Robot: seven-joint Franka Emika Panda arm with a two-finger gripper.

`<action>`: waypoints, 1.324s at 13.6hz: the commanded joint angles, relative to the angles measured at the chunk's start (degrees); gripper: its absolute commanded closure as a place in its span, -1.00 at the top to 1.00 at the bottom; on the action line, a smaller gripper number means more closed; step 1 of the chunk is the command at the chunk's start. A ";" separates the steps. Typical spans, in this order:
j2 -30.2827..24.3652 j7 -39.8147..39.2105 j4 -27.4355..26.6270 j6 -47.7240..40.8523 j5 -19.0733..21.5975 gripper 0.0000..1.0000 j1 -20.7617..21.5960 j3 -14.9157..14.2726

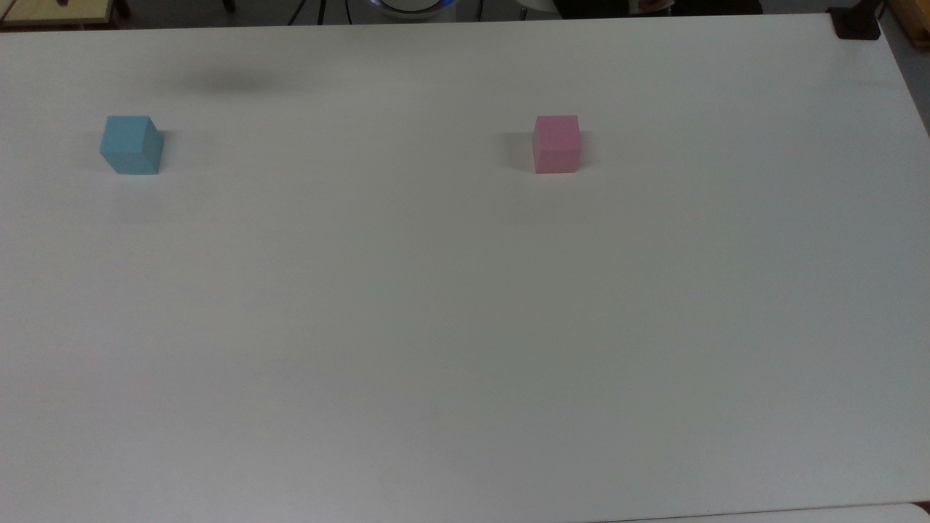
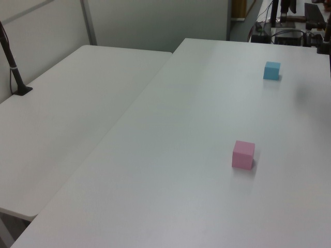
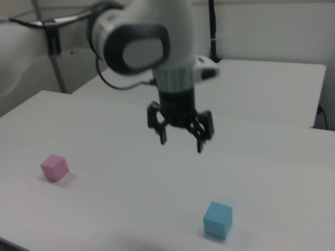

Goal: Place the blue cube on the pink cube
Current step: 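Move the open gripper over the light-blue cube and lower it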

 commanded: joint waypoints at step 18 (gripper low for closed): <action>16.46 -5.69 -13.63 31.56 7.99 1.00 -3.08 -2.54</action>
